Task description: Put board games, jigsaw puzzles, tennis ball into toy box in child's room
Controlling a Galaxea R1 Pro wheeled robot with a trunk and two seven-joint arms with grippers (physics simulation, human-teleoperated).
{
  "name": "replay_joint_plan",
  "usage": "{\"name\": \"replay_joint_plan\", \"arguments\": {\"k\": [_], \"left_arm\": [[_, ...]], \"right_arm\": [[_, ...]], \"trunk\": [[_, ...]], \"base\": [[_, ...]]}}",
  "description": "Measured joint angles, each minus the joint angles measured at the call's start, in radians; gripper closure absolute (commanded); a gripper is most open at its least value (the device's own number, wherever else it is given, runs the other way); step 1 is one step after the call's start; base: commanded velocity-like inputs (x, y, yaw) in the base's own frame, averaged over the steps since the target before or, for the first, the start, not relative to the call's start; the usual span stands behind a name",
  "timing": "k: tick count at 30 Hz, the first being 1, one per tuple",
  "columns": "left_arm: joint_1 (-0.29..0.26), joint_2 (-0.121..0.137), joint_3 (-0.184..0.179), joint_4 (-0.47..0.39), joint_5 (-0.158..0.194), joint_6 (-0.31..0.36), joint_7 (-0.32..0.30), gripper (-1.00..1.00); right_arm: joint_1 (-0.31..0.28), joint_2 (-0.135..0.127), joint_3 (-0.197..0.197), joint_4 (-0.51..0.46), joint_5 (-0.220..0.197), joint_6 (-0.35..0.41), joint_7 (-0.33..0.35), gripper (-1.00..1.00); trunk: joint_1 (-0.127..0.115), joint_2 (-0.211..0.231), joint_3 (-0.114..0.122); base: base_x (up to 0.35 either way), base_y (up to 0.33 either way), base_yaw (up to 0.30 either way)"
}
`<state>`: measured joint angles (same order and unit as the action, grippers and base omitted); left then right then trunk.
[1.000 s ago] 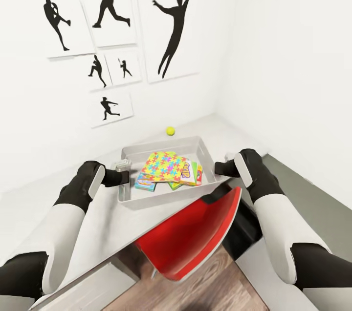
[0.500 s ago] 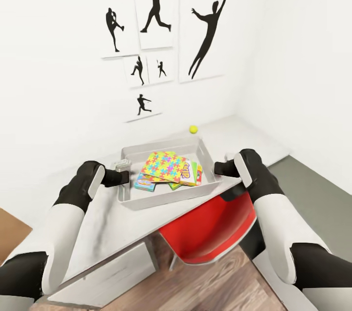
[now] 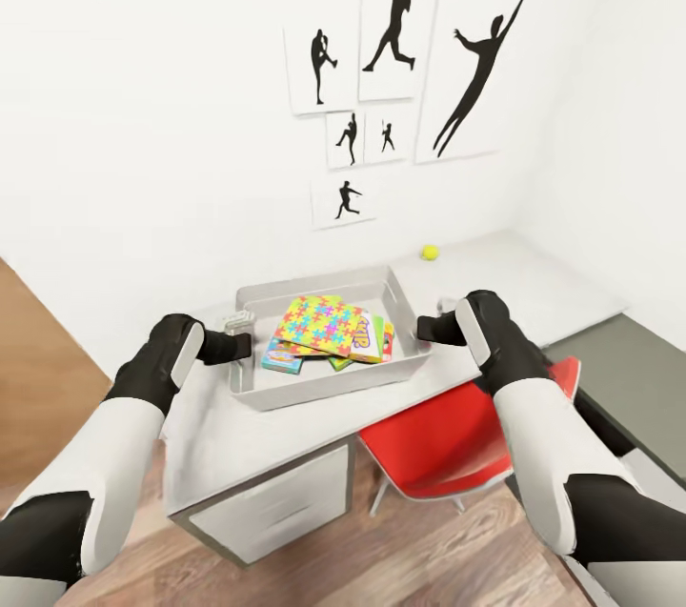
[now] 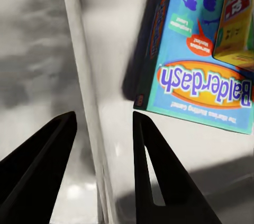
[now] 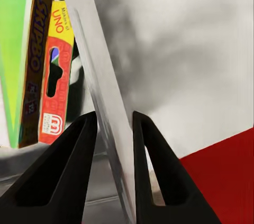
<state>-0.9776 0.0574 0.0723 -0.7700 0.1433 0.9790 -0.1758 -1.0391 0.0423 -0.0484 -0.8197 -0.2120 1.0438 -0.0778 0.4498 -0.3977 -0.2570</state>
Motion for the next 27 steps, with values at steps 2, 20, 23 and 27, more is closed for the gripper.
{"name": "replay_joint_plan", "arguments": {"k": [2, 20, 23, 27], "left_arm": [[0.0, 0.0, 0.0, 0.0, 0.0, 0.0, 0.0, 1.0], [0.0, -0.001, 0.0, 0.0, 0.003, -0.001, 0.001, 1.0], [0.0, -0.001, -0.001, 0.0, 0.003, -0.001, 0.001, 1.0], [0.0, -0.001, -0.001, 0.0, 0.003, -0.001, 0.001, 1.0]], "right_arm": [[0.0, 0.001, -0.002, 0.0, 0.001, 0.0, 0.0, 1.0], [0.0, -0.006, 0.007, 0.0, -0.01, 0.0, 0.002, 1.0], [0.0, -0.006, 0.007, 0.0, -0.01, 0.0, 0.002, 1.0], [0.0, -0.006, 0.007, 0.0, -0.01, 0.0, 0.002, 1.0]], "trunk": [[0.0, 0.0, 0.003], [0.0, 0.0, 0.025], [0.0, 0.0, 0.029], [0.0, 0.0, 0.034]], "base": [[-0.186, 0.258, 0.208], [-0.174, 0.146, 0.208], [-0.093, -0.02, 0.208], [-0.038, -0.008, 0.208]]}}
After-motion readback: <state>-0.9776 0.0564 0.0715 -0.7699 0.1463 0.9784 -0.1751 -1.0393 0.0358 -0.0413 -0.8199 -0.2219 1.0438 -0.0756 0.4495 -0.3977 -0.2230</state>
